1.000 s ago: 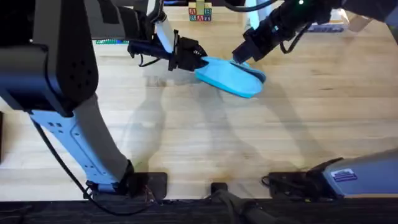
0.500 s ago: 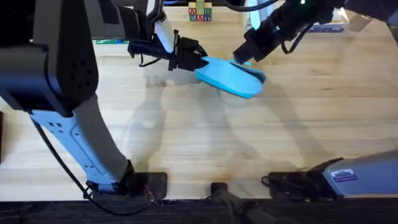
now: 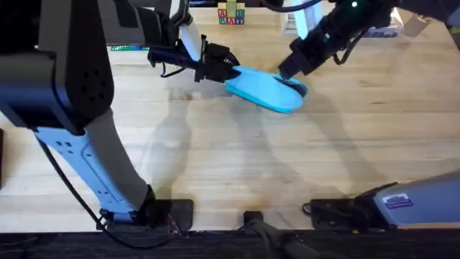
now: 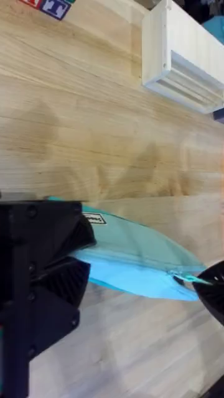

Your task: Unzip the bag, pick up the pens from the table one at a time and place them inside, then zip the bag closed.

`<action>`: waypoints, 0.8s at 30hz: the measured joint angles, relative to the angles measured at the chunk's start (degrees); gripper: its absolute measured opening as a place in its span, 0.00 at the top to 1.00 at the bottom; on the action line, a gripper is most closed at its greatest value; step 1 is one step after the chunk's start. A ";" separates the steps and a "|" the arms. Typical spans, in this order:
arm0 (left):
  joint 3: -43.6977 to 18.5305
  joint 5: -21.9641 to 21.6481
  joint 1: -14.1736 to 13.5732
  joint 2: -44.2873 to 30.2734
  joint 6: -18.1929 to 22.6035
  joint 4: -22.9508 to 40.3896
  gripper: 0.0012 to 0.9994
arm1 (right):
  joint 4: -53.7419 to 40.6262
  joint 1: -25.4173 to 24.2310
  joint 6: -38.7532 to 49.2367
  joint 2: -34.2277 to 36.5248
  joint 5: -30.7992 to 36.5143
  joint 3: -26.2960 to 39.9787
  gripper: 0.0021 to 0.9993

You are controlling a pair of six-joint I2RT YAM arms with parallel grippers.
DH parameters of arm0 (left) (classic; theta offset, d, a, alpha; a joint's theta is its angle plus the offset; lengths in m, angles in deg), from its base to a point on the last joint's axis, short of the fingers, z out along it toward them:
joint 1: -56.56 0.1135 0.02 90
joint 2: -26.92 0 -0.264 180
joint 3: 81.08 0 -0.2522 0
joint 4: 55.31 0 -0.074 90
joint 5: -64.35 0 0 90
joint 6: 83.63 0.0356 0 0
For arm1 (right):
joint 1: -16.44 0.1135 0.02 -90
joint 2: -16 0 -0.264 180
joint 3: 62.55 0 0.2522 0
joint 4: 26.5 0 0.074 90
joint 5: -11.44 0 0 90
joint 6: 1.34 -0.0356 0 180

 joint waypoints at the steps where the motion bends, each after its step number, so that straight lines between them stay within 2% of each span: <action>1: 0.00 -0.09 0.00 0.00 0.00 -0.02 0.96 | -0.62 -0.68 0.00 0.00 0.12 0.00 0.97; 7: 0.00 -0.23 0.00 0.00 0.00 -0.02 0.96 | -3.65 -3.92 -0.14 0.01 0.21 0.00 0.97; 24: 0.00 -0.32 -0.02 0.00 0.00 -0.02 0.96 | -7.09 -8.60 -0.63 2.08 -0.17 0.00 0.97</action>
